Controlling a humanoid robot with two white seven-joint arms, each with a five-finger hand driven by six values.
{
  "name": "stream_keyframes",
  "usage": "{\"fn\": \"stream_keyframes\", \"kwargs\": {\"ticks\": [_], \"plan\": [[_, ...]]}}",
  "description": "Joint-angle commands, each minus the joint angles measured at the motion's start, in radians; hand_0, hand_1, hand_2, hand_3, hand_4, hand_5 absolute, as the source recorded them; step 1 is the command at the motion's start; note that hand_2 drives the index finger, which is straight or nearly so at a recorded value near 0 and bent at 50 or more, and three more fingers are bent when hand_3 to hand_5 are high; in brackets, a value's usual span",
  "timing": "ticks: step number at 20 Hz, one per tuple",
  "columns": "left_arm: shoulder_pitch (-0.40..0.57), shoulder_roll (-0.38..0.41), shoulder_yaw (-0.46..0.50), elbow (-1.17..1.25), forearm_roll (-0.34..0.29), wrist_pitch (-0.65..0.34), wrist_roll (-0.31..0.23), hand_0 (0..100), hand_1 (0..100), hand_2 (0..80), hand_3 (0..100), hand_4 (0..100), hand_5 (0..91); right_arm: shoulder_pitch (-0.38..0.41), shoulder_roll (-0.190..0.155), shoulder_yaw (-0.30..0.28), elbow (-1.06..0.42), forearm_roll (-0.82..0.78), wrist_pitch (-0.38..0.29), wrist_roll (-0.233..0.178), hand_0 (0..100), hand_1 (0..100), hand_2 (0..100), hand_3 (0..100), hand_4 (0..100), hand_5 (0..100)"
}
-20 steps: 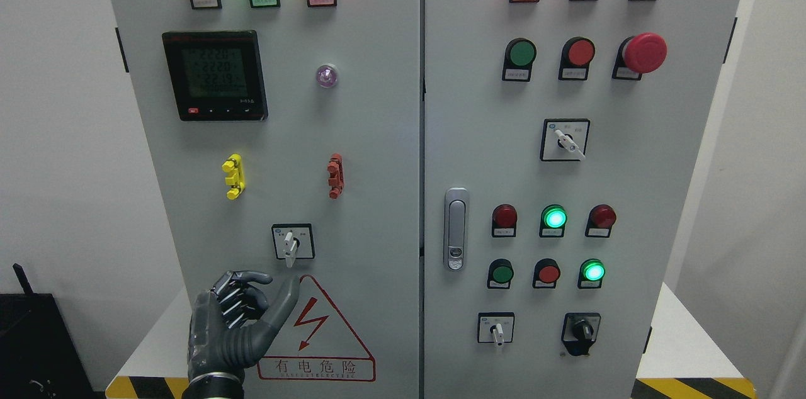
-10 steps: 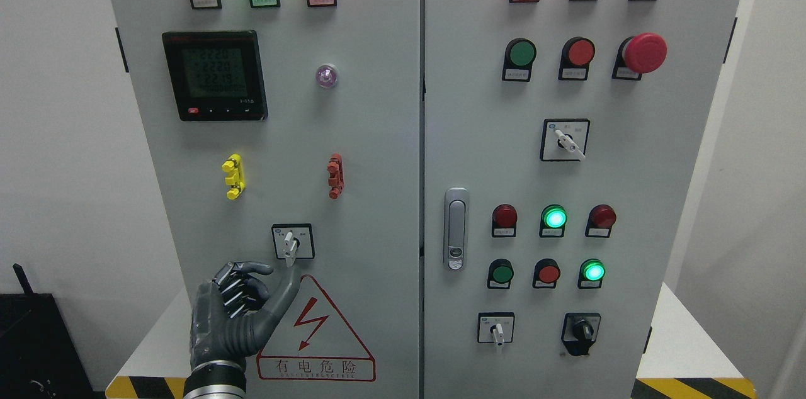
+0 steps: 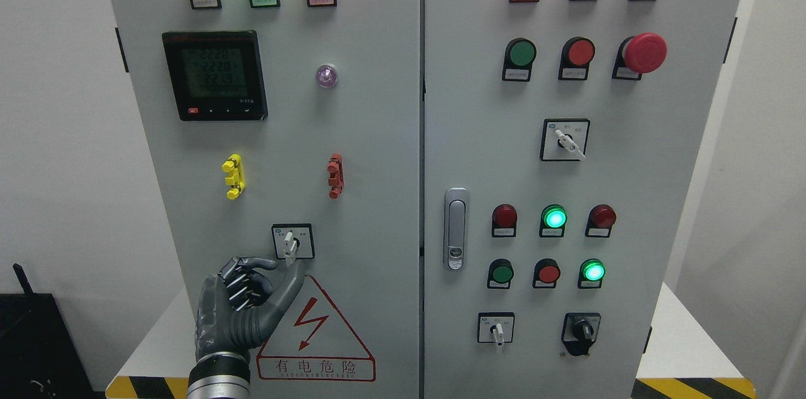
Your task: Turn on light switch 1
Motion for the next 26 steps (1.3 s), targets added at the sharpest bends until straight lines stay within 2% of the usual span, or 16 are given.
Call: {"fn": "stream_keyframes", "kwargs": {"ticks": [1,26], "plan": [[-0.018,-0.006,0.001,0.021,-0.011,0.013,0.000,5,77,55.0,89,88,72.7,0.000,0.000,0.000,0.000,-0.025,0.001,0.000,0,0,0,0,0,0],[-0.047,-0.018,-0.012,0.035,-0.013,0.051,0.000,11,77,55.4,89,88,72.9,0.000,0.000,0.000,0.000,-0.025,0.001,0.000,0,0,0,0,0,0]]}}
